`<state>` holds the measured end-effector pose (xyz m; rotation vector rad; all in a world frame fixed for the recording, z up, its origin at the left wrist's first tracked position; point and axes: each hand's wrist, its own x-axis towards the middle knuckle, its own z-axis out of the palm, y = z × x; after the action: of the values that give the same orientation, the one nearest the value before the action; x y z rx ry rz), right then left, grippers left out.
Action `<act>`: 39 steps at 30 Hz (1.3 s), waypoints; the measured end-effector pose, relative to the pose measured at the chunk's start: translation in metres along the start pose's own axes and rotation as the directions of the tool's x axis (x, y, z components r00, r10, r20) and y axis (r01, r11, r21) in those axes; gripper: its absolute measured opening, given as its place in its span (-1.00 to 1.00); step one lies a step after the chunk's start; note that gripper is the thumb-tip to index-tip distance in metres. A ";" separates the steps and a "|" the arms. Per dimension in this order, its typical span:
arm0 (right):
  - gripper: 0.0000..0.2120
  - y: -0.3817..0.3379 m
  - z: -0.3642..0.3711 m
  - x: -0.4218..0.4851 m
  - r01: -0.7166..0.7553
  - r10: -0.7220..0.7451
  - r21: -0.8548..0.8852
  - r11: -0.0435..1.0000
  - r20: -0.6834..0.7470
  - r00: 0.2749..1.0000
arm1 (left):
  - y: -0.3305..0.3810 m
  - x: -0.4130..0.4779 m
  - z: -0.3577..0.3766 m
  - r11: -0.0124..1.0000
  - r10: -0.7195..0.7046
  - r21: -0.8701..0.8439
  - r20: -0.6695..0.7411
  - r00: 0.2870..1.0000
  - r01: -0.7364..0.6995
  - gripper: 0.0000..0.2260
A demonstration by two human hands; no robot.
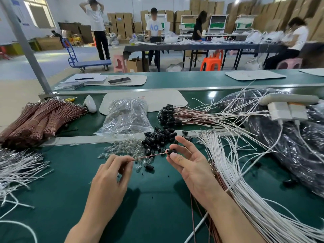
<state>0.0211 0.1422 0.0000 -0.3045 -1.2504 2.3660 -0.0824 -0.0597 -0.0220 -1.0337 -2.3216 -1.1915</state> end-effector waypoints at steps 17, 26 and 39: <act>-0.50 0.001 0.004 -0.005 0.084 -0.073 -0.224 0.971 0.054 0.996 | -0.003 -0.004 0.001 0.999 0.011 -0.049 0.034 0.999 -0.009 -0.90; -0.46 0.000 0.005 -0.007 0.065 -0.052 -0.166 0.984 0.081 0.995 | 0.004 -0.005 0.001 0.999 0.029 -0.046 0.053 0.998 -0.027 -0.89; -0.47 0.001 0.005 -0.006 0.072 -0.068 -0.116 0.991 0.037 0.997 | 0.008 -0.007 0.007 0.992 0.056 -0.113 -0.009 0.998 -0.056 -0.98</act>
<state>0.0239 0.1352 0.0026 -0.2544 -1.3957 2.2516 -0.0721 -0.0544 -0.0254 -1.1244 -2.2275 -1.3156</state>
